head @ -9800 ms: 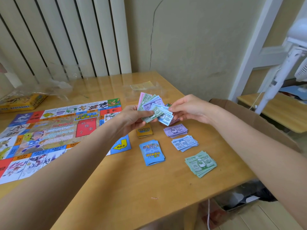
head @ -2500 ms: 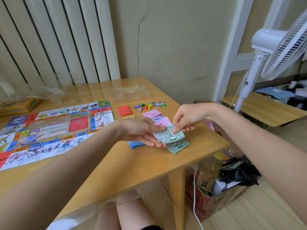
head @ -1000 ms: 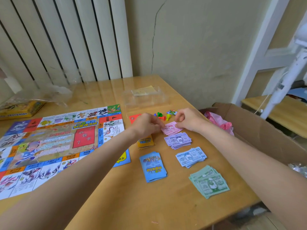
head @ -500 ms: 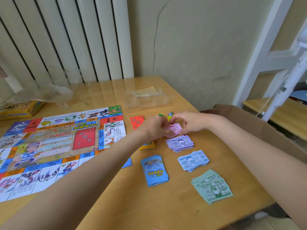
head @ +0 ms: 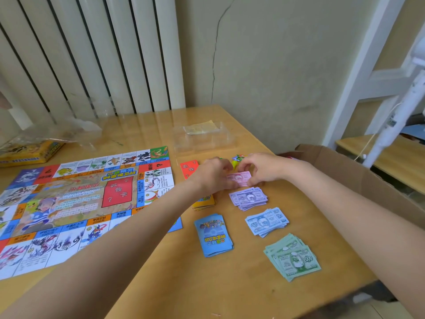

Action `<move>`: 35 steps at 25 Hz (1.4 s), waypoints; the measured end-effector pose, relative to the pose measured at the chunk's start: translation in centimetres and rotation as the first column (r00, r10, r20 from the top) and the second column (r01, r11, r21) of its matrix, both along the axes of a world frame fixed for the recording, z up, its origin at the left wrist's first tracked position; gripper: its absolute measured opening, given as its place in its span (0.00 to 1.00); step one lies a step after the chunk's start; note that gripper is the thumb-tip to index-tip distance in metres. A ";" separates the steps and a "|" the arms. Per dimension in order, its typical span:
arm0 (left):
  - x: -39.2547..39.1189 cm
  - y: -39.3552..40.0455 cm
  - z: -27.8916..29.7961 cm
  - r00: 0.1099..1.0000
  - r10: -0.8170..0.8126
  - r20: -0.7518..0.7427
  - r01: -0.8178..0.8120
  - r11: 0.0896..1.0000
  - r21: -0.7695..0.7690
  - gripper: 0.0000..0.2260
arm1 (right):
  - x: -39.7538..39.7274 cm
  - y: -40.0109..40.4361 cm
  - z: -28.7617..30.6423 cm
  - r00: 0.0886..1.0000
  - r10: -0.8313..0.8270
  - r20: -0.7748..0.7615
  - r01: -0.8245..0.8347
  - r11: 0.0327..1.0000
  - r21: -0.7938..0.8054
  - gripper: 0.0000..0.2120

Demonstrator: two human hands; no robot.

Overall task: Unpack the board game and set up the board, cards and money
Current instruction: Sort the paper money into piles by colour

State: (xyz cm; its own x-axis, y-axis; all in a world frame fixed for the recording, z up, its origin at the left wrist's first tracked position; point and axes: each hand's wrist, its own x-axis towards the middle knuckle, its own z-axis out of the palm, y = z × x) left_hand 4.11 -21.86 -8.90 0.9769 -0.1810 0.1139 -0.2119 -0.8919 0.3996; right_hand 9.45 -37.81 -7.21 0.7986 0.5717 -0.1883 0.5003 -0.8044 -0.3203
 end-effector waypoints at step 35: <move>-2.3 10.6 1.7 0.914 0.002 -0.405 -0.398 0.188 -0.898 0.07 | 0.2 12.6 4.7 0.973 0.180 -0.144 -0.147 0.966 0.213 0.28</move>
State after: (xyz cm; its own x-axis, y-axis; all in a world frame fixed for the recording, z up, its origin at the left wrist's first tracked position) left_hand 1.85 -11.27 -7.15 0.9737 0.0792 -0.2136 0.1914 0.2243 0.9556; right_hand 9.64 -25.17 -2.47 0.6597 0.7308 -0.1753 0.5484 -0.6276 -0.5526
